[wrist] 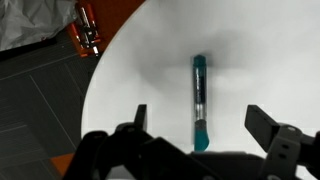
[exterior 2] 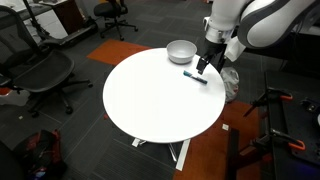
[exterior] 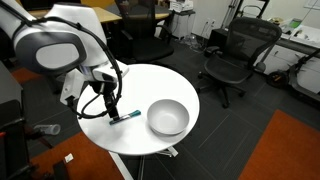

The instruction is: Put the marker inside the white bowl

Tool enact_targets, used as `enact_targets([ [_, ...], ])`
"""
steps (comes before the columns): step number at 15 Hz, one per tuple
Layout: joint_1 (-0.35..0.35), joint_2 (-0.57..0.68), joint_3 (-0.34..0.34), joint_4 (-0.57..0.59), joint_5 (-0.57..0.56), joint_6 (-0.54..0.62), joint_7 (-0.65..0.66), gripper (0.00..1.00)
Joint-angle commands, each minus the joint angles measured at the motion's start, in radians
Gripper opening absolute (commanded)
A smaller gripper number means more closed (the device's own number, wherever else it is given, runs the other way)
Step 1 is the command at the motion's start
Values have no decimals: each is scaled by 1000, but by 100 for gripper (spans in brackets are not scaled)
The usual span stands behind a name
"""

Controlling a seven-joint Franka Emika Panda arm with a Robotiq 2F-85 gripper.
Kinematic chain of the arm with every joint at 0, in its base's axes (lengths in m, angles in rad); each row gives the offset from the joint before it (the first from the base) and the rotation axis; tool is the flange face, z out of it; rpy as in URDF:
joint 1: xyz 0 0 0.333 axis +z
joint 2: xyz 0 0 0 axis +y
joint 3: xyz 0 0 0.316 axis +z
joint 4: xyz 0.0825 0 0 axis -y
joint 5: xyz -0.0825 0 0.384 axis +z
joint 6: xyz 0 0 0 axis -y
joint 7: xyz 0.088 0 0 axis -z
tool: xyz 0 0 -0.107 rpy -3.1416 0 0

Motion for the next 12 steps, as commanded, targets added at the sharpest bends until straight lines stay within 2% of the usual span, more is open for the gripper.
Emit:
enact_targets([
  [1, 41, 52, -30, 48, -1, 2, -23, 100],
  [12, 30, 202, -23, 171, 60, -6, -109, 100],
])
